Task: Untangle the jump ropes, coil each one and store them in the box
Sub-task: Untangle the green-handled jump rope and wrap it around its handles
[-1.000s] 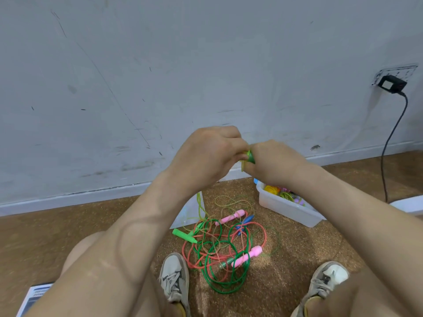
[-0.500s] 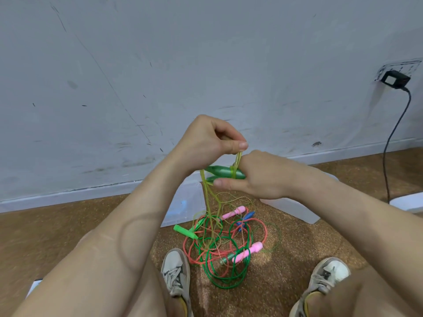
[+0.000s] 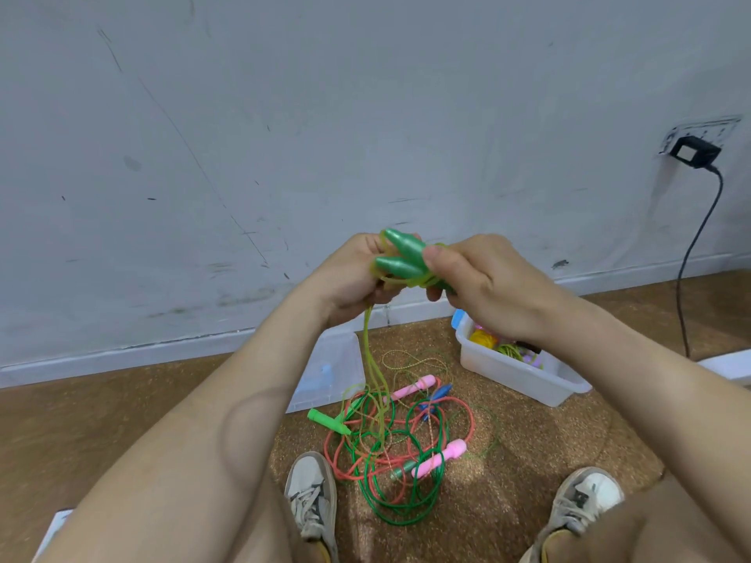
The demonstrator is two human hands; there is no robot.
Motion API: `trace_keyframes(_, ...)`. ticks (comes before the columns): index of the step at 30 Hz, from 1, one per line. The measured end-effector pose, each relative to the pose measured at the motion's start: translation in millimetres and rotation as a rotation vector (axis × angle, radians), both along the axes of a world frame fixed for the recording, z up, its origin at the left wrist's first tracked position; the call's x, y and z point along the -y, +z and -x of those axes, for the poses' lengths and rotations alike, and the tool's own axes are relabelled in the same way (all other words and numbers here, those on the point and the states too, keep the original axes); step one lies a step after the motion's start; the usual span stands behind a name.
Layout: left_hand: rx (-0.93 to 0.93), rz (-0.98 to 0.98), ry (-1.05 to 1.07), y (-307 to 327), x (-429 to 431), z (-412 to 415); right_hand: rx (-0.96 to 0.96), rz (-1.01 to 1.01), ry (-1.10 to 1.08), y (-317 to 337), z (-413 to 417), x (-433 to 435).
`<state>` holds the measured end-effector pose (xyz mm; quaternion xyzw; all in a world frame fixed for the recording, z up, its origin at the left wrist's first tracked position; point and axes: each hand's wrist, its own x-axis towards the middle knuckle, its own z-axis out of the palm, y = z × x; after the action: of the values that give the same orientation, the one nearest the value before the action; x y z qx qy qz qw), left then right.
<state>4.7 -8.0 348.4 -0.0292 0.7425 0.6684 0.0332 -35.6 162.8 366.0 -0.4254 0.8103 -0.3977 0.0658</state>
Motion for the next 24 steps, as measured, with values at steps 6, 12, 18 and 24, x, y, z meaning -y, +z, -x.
trace_keyframes(6,-0.058,0.13,0.064,-7,-19,-2,0.283,0.174,-0.127,-12,12,4)
trace_keyframes(12,-0.092,0.266,0.129,-24,-38,-2,0.394,0.24,-0.394,-14,28,4)
trace_keyframes(18,-0.321,1.397,0.073,-12,-34,-13,0.128,0.024,-0.366,-24,33,6)
trace_keyframes(24,-0.501,1.364,-0.021,4,-41,-17,-0.042,-0.238,-0.283,-23,34,3)
